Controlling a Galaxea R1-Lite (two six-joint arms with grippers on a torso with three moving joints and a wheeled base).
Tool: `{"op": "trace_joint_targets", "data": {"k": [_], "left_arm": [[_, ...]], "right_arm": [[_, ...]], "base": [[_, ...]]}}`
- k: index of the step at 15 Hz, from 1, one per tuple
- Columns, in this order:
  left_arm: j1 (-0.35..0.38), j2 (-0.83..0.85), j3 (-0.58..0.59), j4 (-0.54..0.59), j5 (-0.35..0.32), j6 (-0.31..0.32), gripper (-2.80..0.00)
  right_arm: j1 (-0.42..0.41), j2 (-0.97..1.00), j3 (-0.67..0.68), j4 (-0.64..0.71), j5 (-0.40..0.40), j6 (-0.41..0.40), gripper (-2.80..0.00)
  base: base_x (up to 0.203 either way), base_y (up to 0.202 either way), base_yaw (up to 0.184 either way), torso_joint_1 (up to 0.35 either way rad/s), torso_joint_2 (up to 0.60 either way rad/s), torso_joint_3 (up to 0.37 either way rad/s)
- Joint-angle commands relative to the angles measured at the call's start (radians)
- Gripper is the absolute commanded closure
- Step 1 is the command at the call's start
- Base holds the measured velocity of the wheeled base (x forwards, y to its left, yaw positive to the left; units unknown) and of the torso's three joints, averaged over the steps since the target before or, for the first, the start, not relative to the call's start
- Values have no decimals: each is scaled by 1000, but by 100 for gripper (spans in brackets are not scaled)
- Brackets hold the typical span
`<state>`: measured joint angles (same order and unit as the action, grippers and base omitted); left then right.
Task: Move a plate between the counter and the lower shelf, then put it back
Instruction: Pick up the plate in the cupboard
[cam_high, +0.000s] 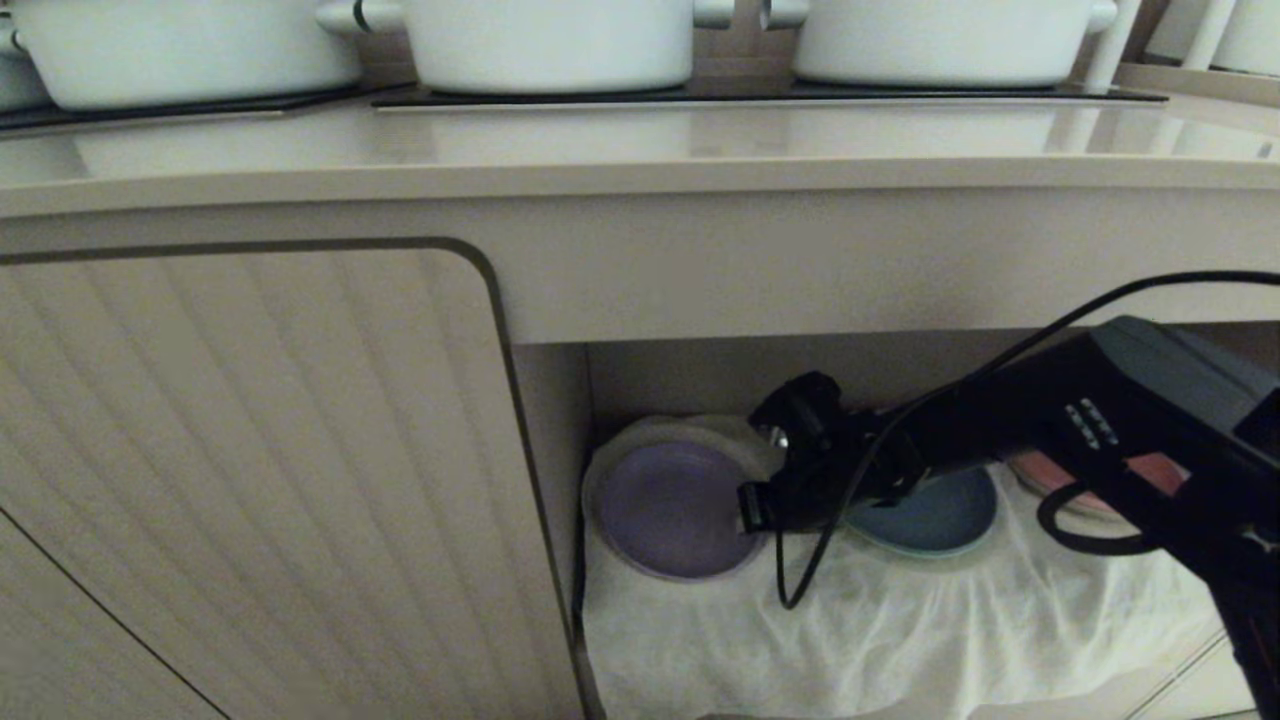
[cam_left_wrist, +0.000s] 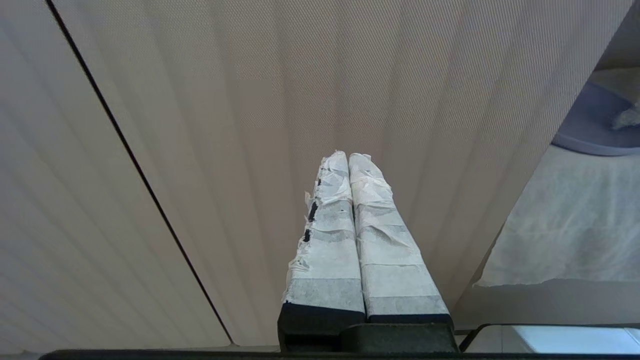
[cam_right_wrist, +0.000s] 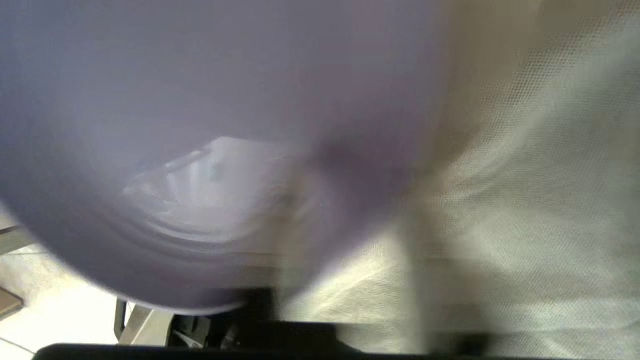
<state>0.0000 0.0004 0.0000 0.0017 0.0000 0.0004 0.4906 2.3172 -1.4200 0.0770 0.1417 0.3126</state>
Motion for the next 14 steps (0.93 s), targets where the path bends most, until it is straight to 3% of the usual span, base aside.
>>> {"op": "trace_joint_targets", "data": {"k": [1, 14], "left_arm": [[0, 0, 0, 0, 0, 0, 0], [0, 0, 0, 0, 0, 0, 0]], "right_arm": [[-1, -2, 1, -5, -2, 0, 0], [-10, -79, 95, 1, -21, 0, 0]], "base": [[0, 0, 0, 0, 0, 0], [0, 0, 0, 0, 0, 0]]}}
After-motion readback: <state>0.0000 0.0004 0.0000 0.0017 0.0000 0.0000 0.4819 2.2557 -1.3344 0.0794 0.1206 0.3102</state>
